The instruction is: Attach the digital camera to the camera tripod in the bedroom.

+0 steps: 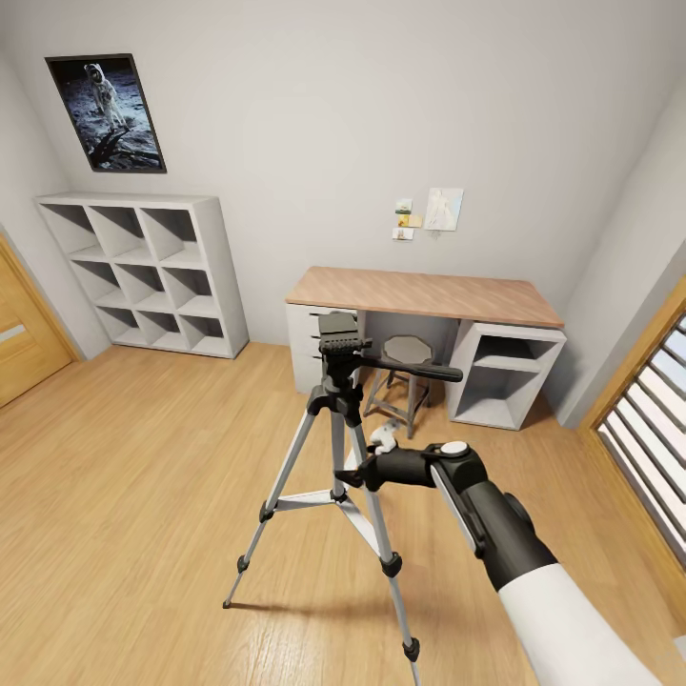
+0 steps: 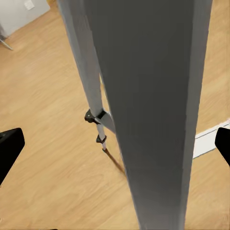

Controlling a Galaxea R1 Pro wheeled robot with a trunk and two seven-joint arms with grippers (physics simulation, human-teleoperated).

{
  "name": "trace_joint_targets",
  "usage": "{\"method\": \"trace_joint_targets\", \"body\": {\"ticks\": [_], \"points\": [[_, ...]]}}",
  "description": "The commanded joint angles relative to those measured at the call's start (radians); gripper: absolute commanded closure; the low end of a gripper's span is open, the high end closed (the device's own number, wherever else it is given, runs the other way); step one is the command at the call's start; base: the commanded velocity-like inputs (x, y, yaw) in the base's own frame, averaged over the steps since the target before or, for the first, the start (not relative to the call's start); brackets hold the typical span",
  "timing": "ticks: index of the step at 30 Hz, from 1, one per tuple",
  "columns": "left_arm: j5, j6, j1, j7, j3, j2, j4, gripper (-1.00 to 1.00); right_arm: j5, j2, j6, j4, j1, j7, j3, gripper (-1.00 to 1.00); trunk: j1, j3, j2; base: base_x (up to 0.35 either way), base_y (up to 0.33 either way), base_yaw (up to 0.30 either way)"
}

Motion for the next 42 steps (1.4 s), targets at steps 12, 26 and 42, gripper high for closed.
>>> {"method": "trace_joint_targets", "body": {"ticks": [12,26,42], "points": [[0.006,0.000,-0.001,0.001,-0.008,0.000,0.000,1.00,-0.064,0.002,-0.009,-0.004,-0.001,-0.047,-0.049,-1.00,0.001,-0.002,-0.002,0.000,0.000,0.000],[0.006,0.000,-0.001,0.001,-0.008,0.000,0.000,1.00,-0.062,0.001,-0.008,-0.005,-0.001,-0.067,-0.047,-1.00,0.001,-0.002,-0.002,0.000,0.000,0.000],[0.008,0.000,-0.001,0.002,-0.008,0.000,0.000,1.00,-0.067,0.002,-0.007,-0.002,-0.001,-0.069,-0.050,1.00,0.001,-0.002,-0.002,0.000,0.000,0.000]]}}
